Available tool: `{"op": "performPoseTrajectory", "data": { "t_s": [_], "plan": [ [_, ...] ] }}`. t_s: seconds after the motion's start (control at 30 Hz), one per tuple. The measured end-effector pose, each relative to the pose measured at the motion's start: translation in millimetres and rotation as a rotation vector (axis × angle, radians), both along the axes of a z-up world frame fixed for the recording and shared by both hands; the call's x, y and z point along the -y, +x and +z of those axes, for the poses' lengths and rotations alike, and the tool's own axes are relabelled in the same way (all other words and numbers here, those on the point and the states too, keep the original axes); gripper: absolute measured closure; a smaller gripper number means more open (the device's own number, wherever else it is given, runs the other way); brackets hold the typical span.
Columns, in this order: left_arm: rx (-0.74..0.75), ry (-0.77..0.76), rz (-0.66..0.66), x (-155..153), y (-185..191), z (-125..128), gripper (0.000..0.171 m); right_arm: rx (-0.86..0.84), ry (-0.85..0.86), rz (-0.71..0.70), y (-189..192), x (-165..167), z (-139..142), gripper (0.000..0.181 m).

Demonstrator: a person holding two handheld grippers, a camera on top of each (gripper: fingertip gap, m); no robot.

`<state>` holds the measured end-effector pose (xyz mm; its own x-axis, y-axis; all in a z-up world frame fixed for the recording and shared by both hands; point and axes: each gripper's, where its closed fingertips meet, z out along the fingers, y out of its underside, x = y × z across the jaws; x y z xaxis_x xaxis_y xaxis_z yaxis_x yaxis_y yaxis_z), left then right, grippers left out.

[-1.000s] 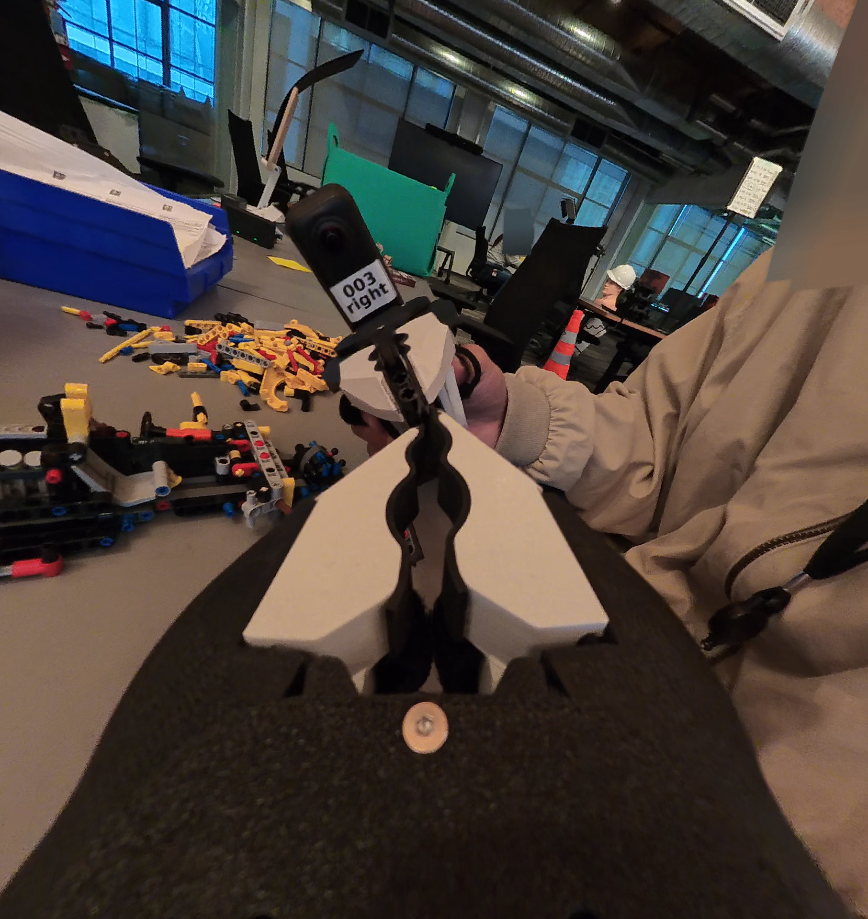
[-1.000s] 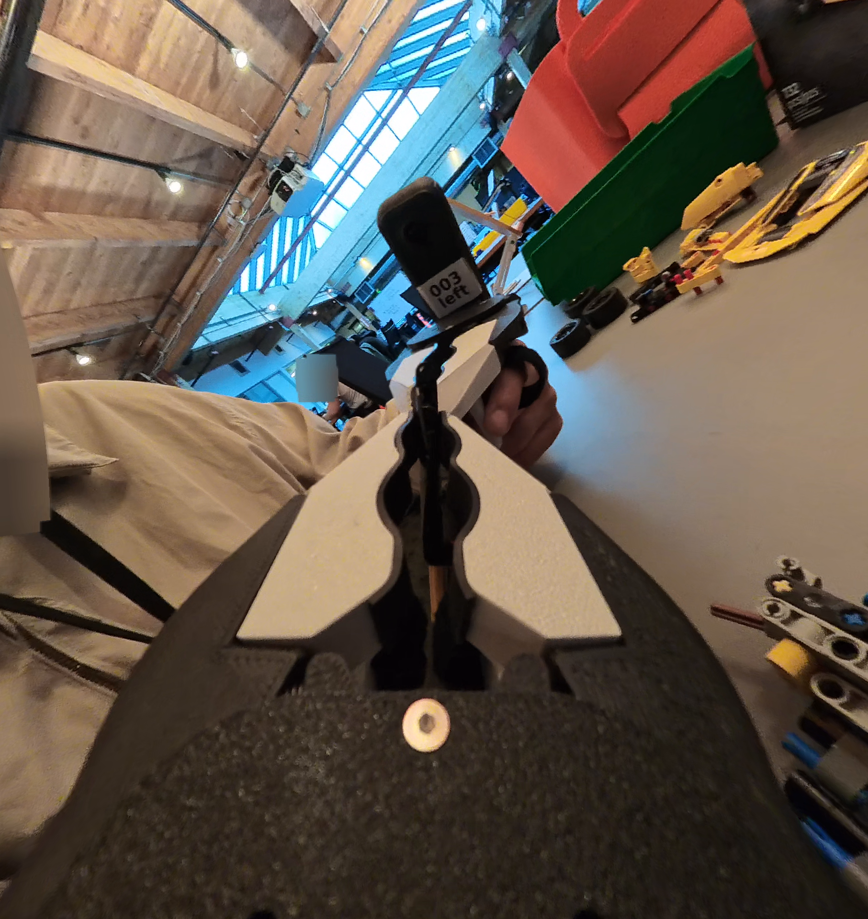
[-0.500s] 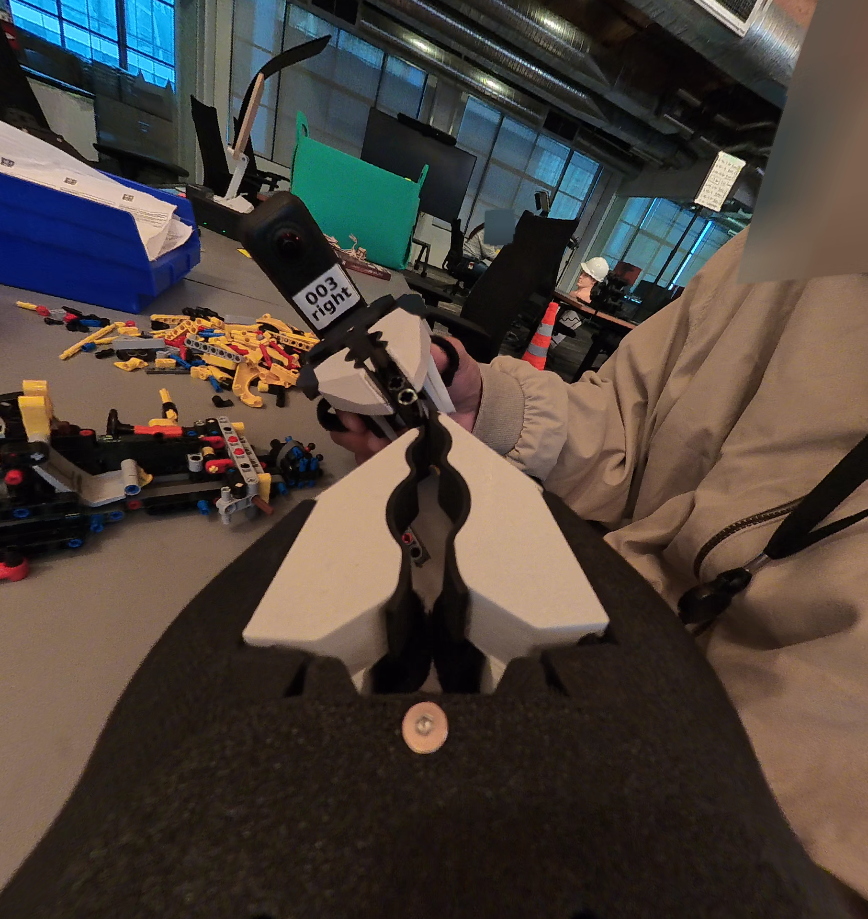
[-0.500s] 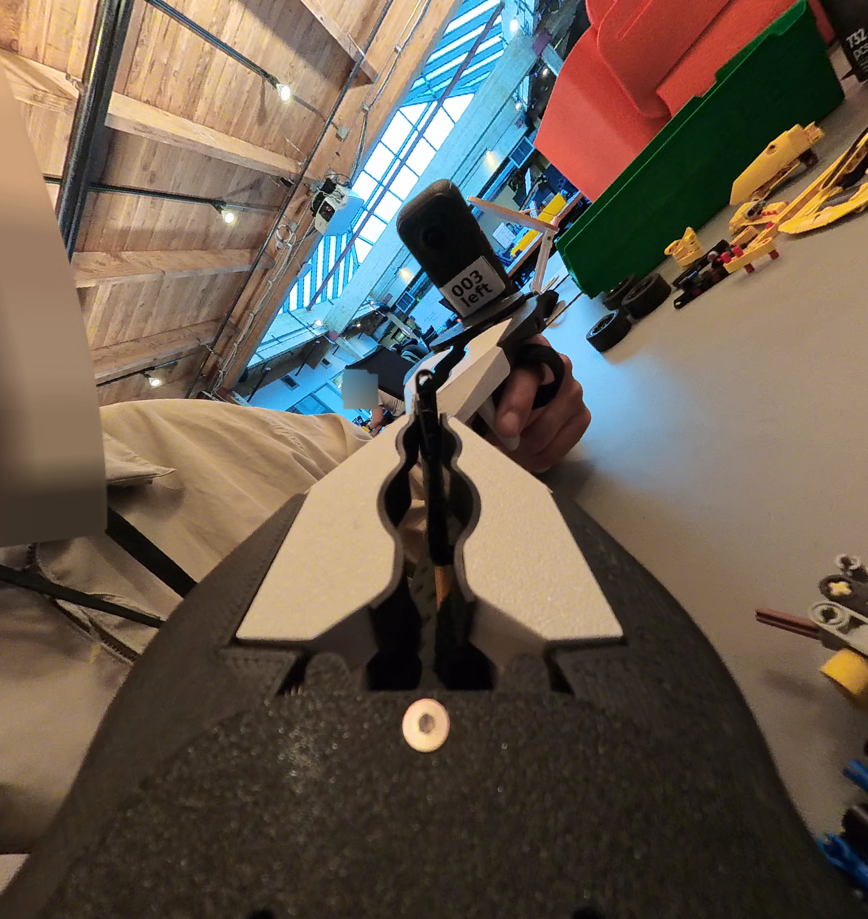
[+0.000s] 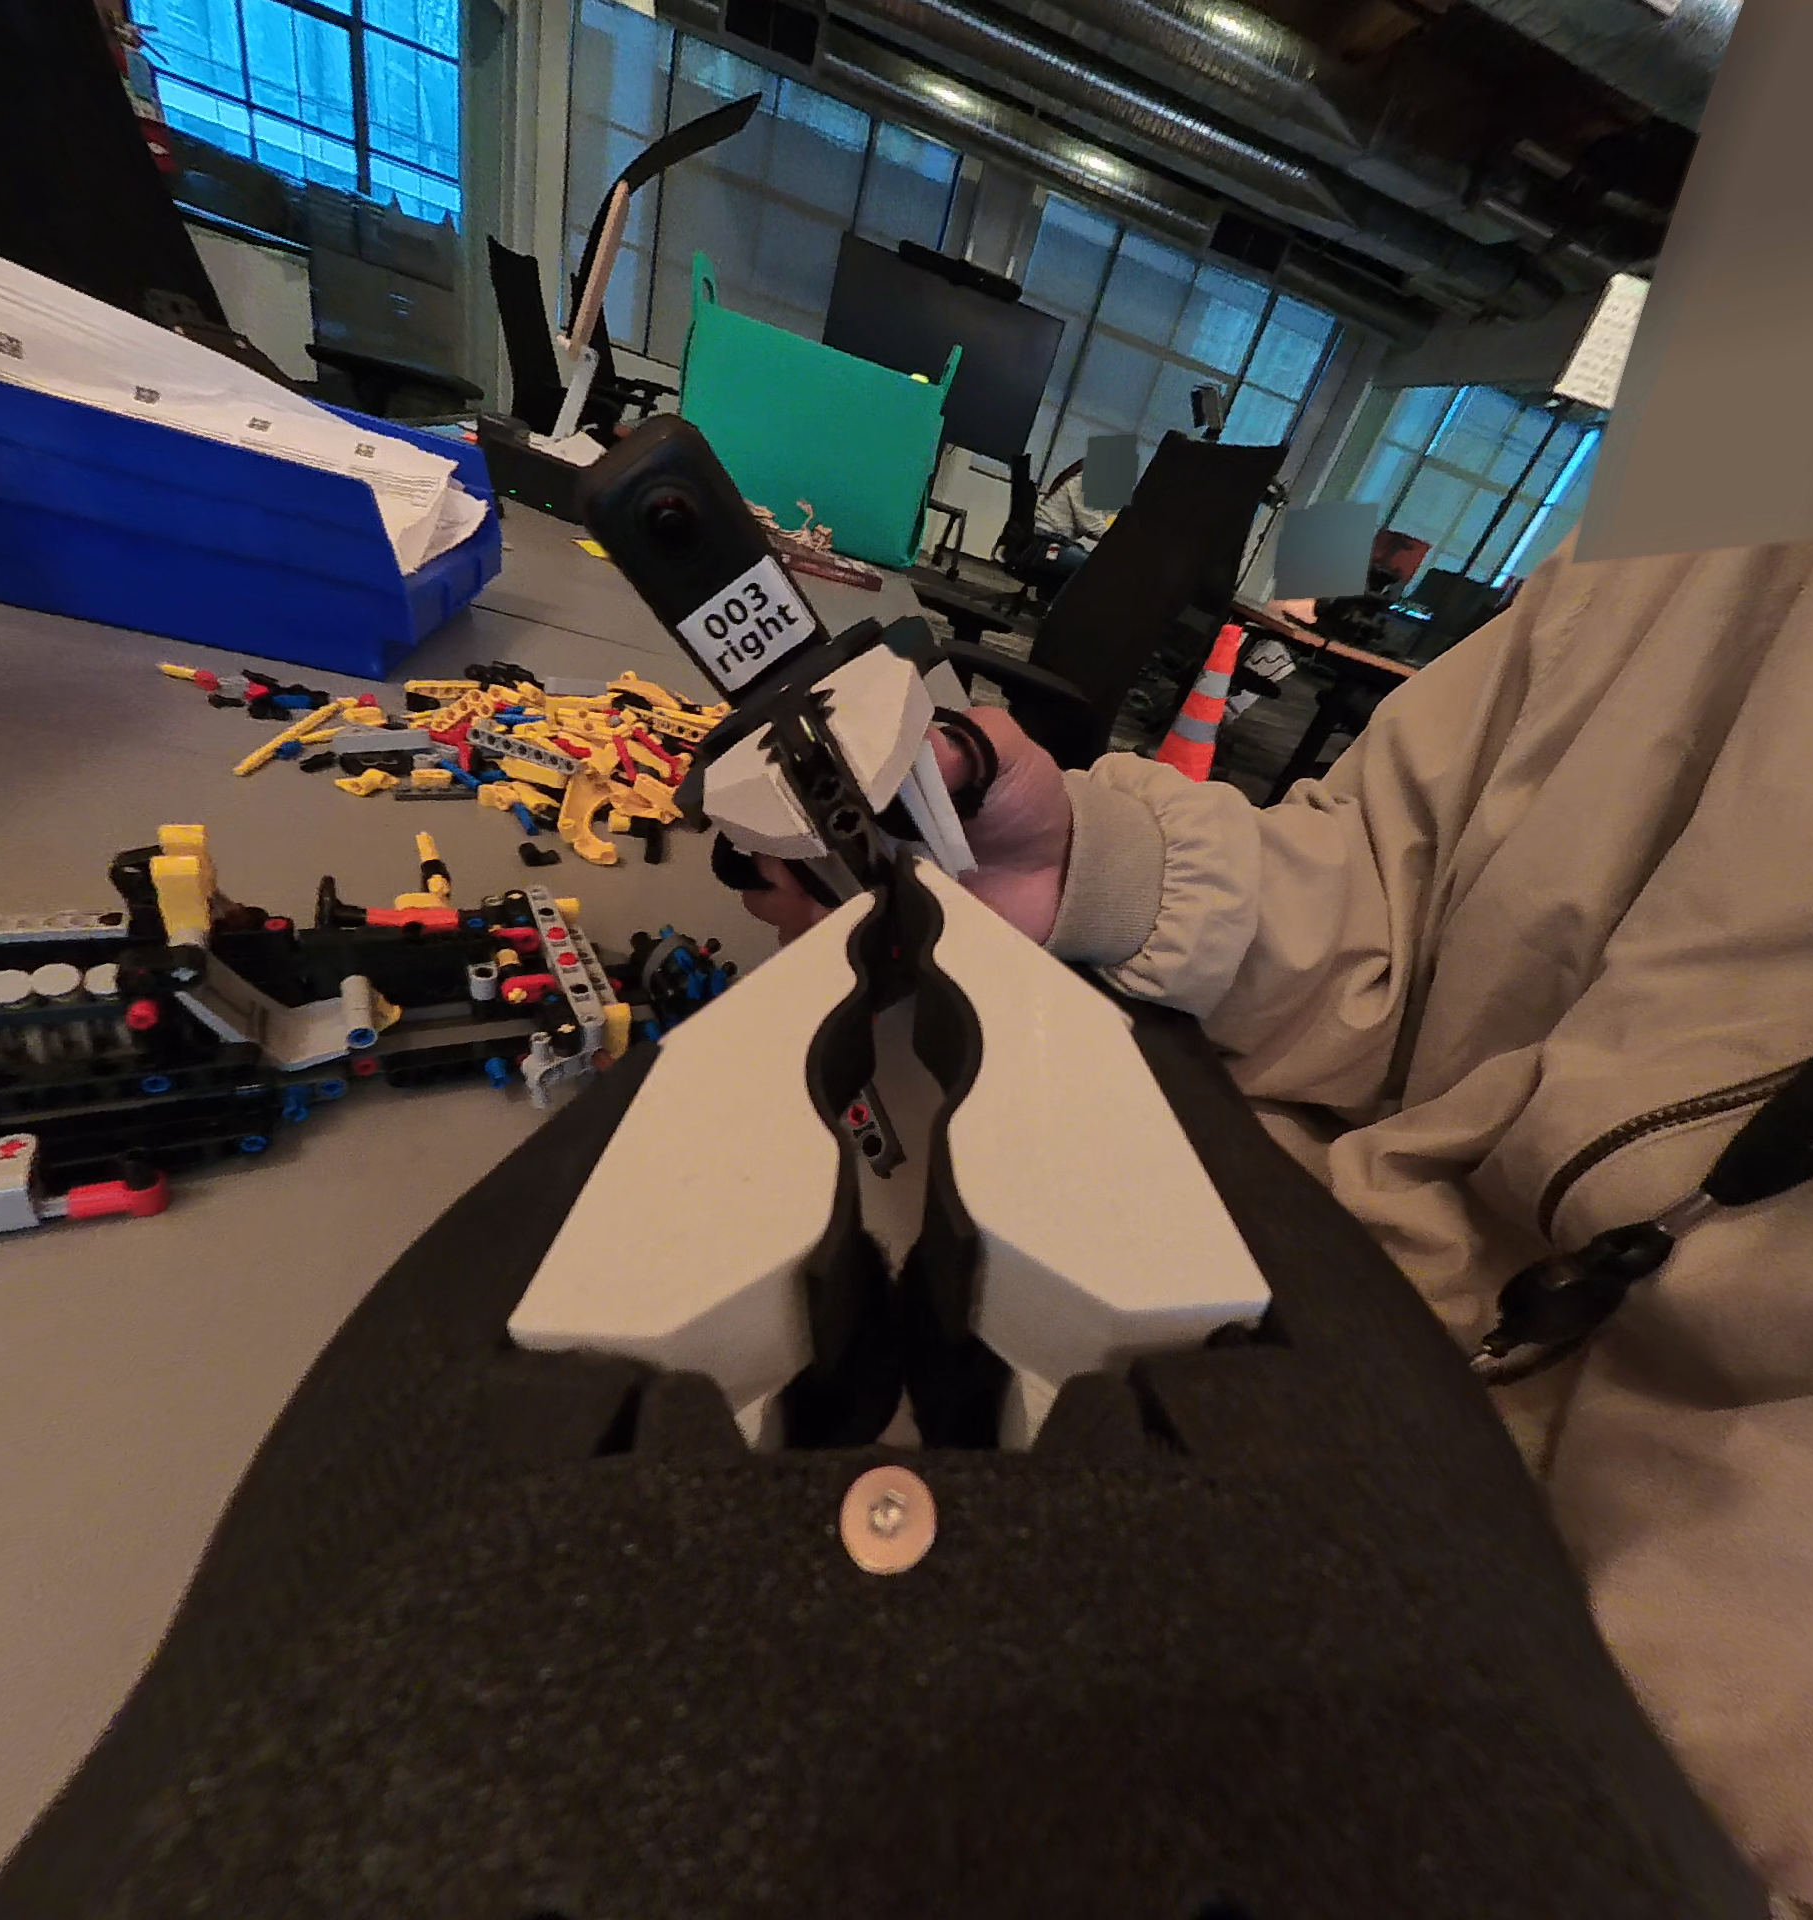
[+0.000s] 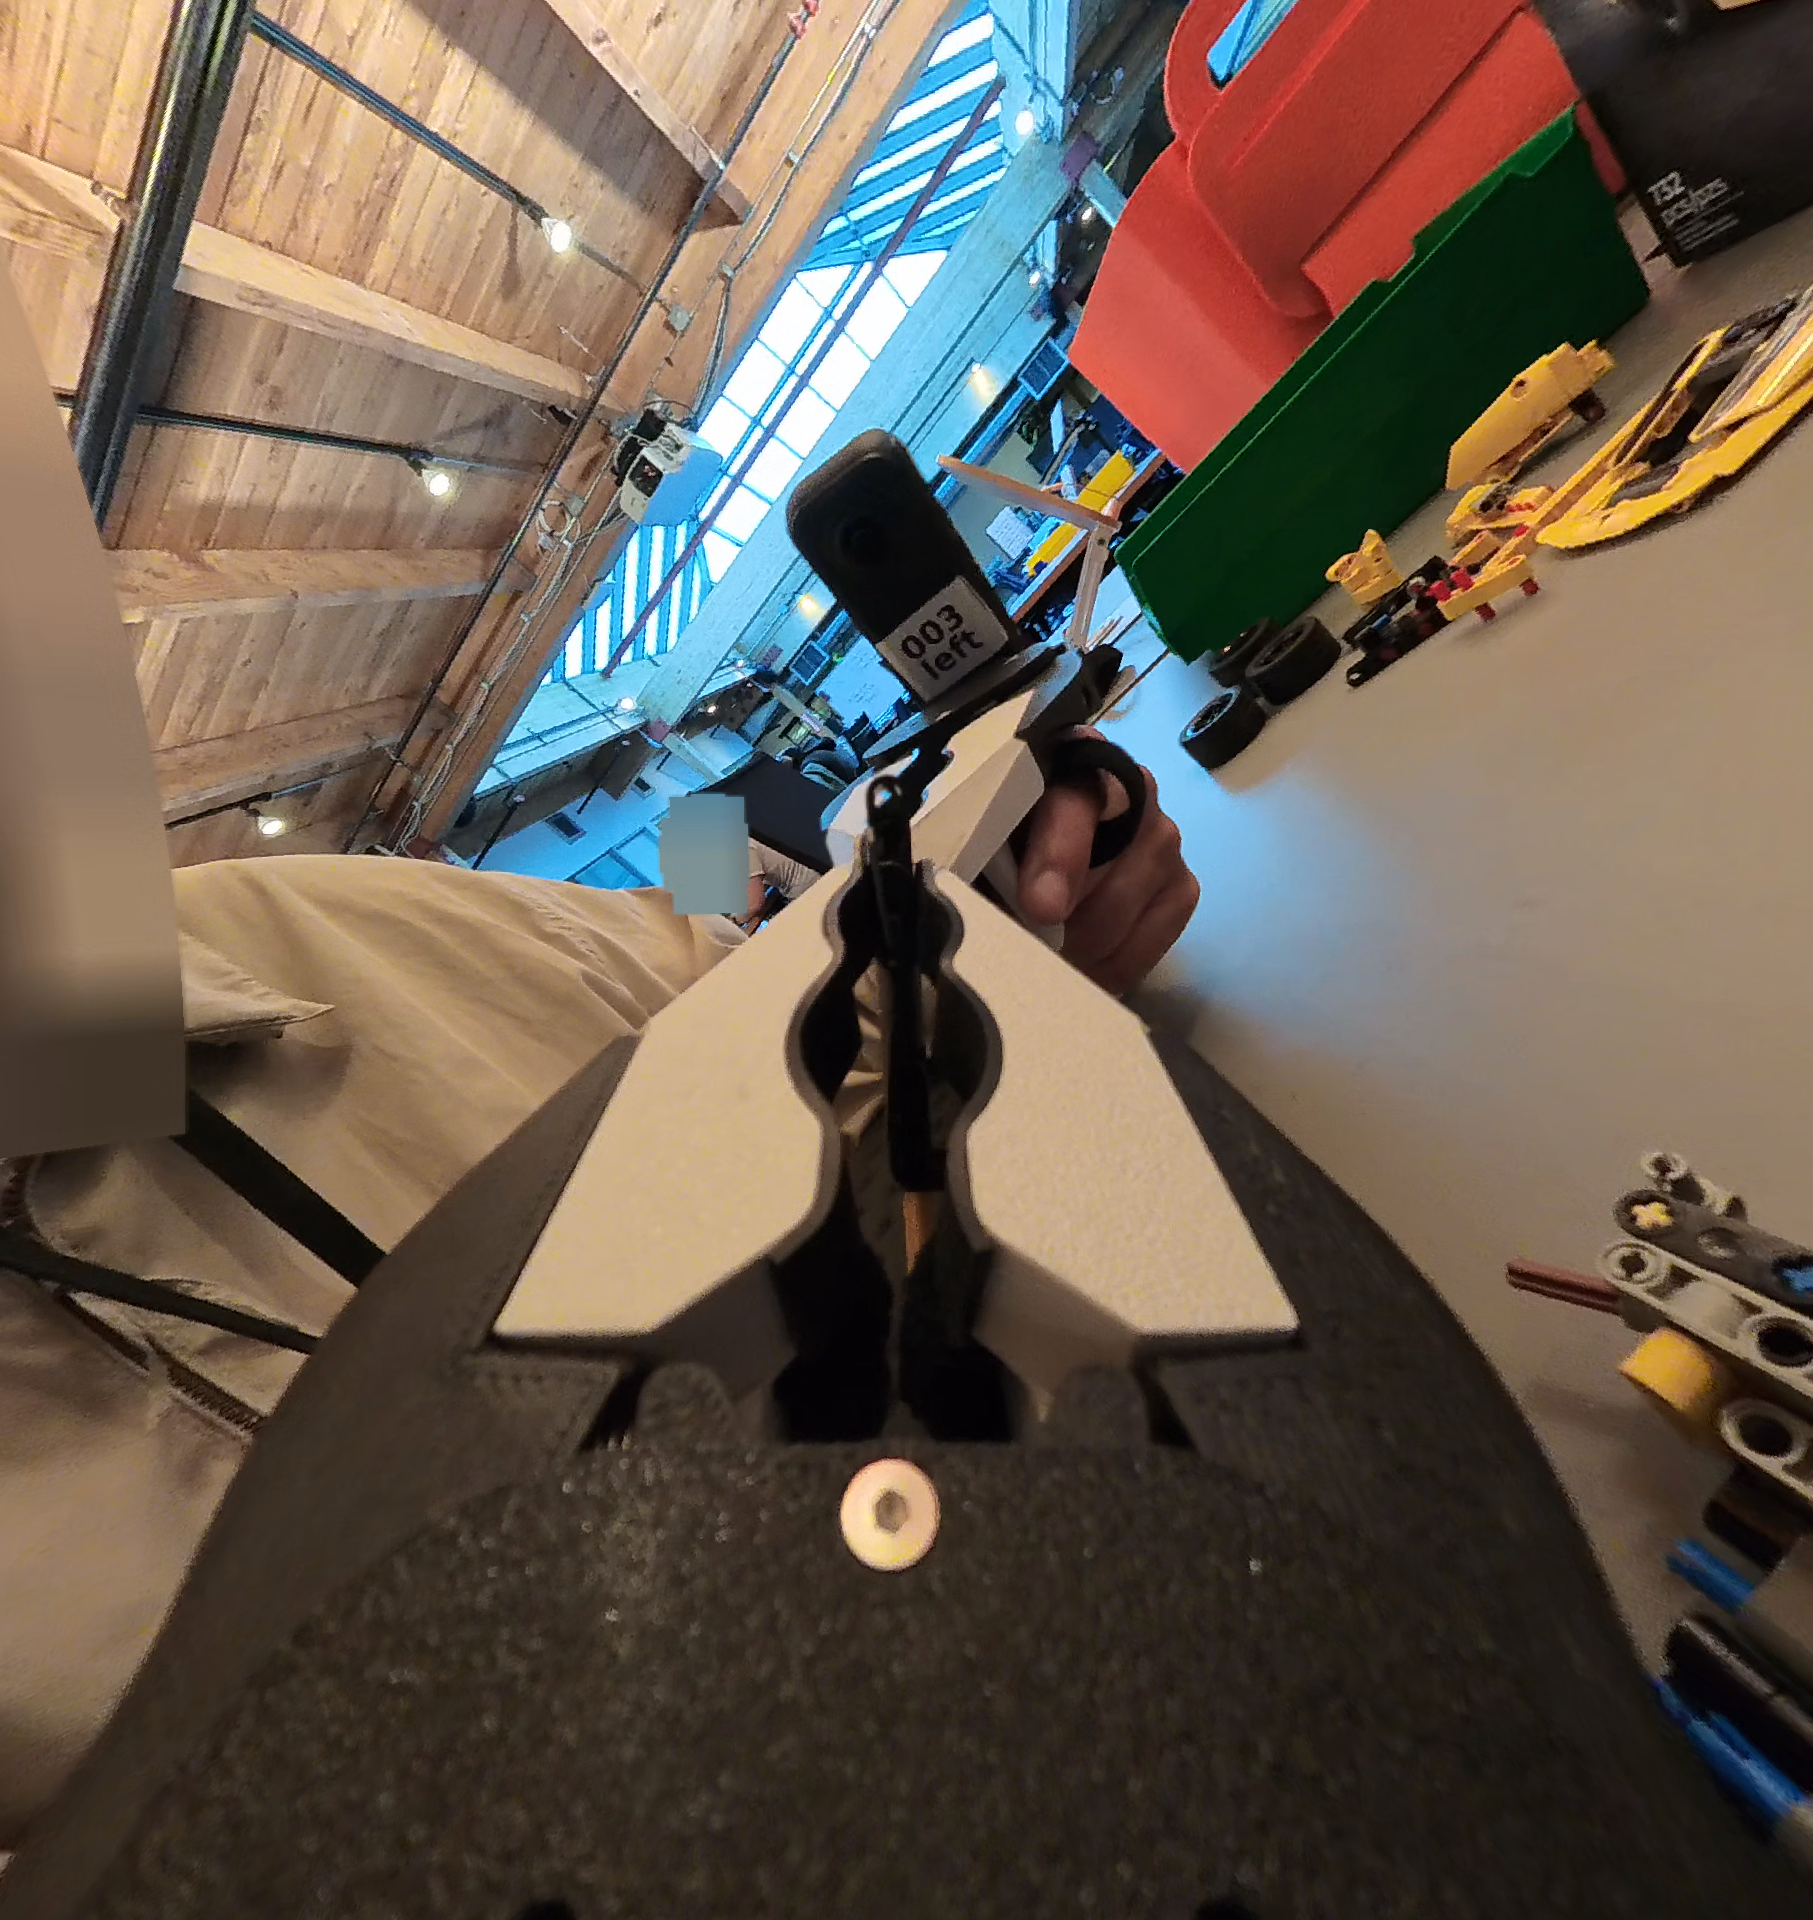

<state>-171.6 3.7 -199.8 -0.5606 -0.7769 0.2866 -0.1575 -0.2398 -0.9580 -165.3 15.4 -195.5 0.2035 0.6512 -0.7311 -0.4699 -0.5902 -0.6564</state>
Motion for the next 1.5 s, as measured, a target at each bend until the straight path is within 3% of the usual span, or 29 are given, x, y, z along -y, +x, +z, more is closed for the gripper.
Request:
{"op": "performPoseTrajectory", "data": {
  "t_s": [0.3, 0.37, 0.4, 0.43, 0.53, 0.6, 0.67, 0.87, 1.1, 1.23, 1.33, 1.43, 1.5],
  "plan": [
    [0.008, -0.013, -0.016, -2, -10, 2, 0.171, 0.014, -0.012, 0.005, 2, 1, -2, 0.175],
    [0.097, -0.126, 0.056, -36, -31, 23, 0.171, -0.201, 0.012, -0.207, 85, 0, 21, 0.176],
    [0.13, -0.162, 0.121, -55, -36, 30, 0.171, -0.178, 0.026, -0.305, 115, 5, 21, 0.178],
    [0.14, -0.183, 0.138, -61, -34, 34, 0.171, -0.009, 0.024, -0.307, 107, 7, 11, 0.175],
    [0.047, -0.119, 0.051, -30, -5, 17, 0.171, 0.086, 0.047, -0.171, 47, -3, 8, 0.175],
    [0.002, -0.08, 0.023, -17, 4, 7, 0.171, -0.041, 0.016, -0.119, 47, -6, 13, 0.175],
    [0.001, -0.073, 0.045, -18, 5, 6, 0.171, 0.002, 0.002, -0.174, 53, -9, 5, 0.175],
    [0.035, -0.133, 0.064, -23, 2, 16, 0.171, 0.013, 0.013, -0.076, 26, -4, 4, 0.175],
    [0.024, -0.16, 0.109, -27, 8, 14, 0.171, 0.011, 0.042, -0.091, 26, -4, 7, 0.175],
    [-0.015, -0.138, 0.089, -13, 15, 5, 0.148, -0.004, 0.093, -0.141, 29, -7, 14, 0.176],
    [-0.048, -0.117, 0.071, 0, 24, -2, 0.143, -0.02, 0.083, -0.125, 25, -7, 15, 0.176],
    [-0.067, -0.09, 0.067, 9, 32, -7, 0.144, -0.016, 0.083, -0.123, 23, -8, 14, 0.176],
    [-0.071, -0.067, 0.067, 10, 33, -10, 0.164, -0.017, 0.076, -0.135, 26, -9, 13, 0.175]
  ]
}}
